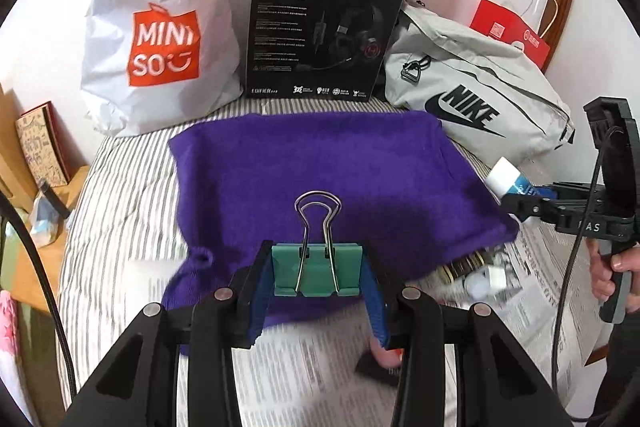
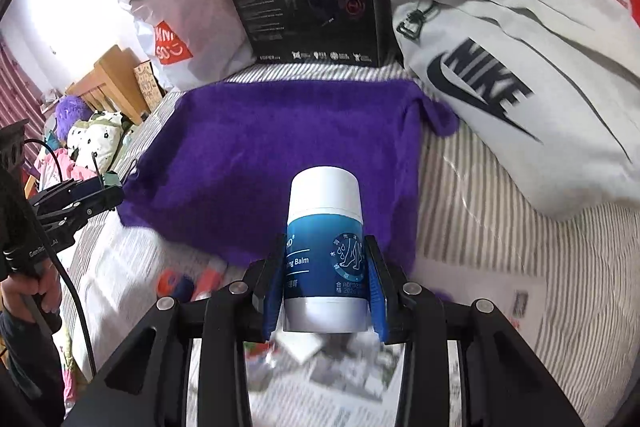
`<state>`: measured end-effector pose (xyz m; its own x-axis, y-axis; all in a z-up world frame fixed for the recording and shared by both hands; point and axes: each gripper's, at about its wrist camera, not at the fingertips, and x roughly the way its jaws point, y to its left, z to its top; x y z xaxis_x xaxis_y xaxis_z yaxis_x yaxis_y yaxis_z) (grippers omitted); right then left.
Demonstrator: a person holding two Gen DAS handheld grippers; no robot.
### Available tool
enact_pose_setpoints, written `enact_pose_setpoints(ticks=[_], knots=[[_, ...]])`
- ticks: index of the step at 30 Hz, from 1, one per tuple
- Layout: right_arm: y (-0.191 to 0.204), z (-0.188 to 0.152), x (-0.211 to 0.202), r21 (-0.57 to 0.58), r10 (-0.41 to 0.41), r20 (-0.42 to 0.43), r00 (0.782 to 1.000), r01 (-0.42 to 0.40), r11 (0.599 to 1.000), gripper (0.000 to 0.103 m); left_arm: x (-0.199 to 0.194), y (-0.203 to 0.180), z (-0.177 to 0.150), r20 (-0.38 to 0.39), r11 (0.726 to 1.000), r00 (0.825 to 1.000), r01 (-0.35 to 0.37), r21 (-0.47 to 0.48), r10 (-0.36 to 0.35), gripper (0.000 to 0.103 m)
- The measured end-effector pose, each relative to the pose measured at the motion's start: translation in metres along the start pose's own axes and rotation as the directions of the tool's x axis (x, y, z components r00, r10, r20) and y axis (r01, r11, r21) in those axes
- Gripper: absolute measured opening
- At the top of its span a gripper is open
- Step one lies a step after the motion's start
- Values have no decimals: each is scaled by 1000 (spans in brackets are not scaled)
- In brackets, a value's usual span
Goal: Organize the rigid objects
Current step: 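Carry the binder clip and balm stick onto the purple towel with both grippers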
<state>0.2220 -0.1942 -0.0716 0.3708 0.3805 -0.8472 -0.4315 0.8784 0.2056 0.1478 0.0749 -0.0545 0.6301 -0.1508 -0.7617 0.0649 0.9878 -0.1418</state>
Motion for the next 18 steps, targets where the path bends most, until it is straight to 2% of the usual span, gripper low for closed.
enact_pose_setpoints(ticks=[10, 18], knots=[[-7, 44, 55, -25, -53, 1, 999, 53, 998, 36, 53, 14, 30, -9, 999, 1000, -19, -46, 19, 39], [-9, 64, 95, -51, -93, -29, 995, 92, 994, 36, 108, 24, 53, -62, 994, 998, -26, -102, 19, 39]])
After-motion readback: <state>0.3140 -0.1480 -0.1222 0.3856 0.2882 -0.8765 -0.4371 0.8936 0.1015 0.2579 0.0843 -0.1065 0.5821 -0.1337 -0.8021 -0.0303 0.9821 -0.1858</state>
